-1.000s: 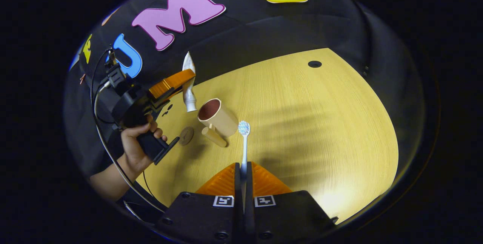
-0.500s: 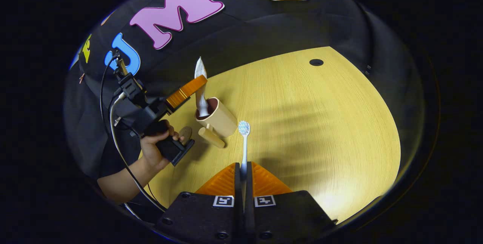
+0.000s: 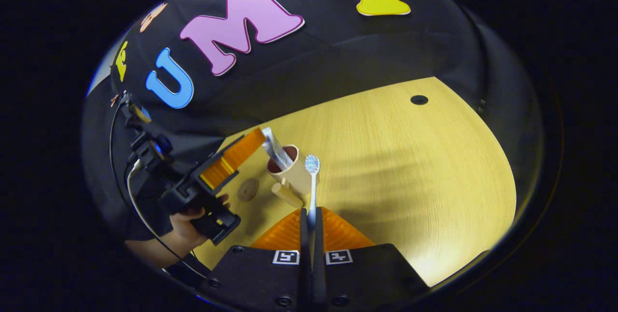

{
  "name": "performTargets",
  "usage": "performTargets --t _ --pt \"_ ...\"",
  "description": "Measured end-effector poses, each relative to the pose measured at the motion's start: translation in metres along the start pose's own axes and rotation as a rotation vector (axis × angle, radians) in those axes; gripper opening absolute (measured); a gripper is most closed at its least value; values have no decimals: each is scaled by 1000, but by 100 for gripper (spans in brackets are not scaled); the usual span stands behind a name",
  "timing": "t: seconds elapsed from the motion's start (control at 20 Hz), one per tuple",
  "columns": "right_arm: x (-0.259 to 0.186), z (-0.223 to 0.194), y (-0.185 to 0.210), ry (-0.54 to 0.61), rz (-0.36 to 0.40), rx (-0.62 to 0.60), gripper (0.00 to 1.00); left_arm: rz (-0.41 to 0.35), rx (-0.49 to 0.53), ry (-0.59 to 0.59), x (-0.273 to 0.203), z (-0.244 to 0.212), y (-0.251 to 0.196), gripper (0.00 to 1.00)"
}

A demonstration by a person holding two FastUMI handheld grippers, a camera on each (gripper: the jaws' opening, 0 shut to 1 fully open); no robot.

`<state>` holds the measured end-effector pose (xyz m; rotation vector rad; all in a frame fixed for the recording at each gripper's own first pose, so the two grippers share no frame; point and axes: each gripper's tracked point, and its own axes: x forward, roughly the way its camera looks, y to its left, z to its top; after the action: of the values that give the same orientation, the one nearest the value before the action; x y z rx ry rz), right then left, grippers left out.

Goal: Put the toothbrush and toothpaste on the desktop into the cup, then pick up the cup and place it on the coaster on the desktop.

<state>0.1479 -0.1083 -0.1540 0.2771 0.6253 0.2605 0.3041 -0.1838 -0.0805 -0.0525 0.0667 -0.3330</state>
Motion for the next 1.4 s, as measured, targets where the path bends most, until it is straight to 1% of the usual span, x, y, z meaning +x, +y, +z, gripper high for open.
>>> performTargets --t 0.15,0.25,0.35,0.55,0.65,0.75,0.85,1.1,1.15,1.25,1.4 --pt "9 22 12 -66 38 -7 5 46 -18 24 -50 -11 2 97" --pt "21 44 25 -133 69 -10 5 72 -24 20 -76 -15 -2 98" --pt "33 61 34 -187 93 -16 5 77 -40 35 -94 -18 -10 98" --pt "57 89 56 -297 162 -13 5 78 -135 55 -122 -22 -21 98" --pt "73 95 61 -343 168 -24 5 90 -136 73 -133 -30 -23 98" --pt "90 99 71 -387 184 -49 5 100 -117 103 -137 -43 -23 98" --pt "102 101 80 -416 203 -48 5 87 -107 131 -139 -50 -30 98" --pt "119 121 75 -489 205 -10 5 43 -98 164 -135 -57 -45 98" --pt "123 124 71 -500 196 -15 5 37 -98 171 -134 -61 -48 98" --pt "128 129 63 -535 171 -52 4 33 -99 173 -132 -69 -50 98" --pt "132 127 67 -564 177 -104 5 35 -133 222 -123 -89 -57 97"
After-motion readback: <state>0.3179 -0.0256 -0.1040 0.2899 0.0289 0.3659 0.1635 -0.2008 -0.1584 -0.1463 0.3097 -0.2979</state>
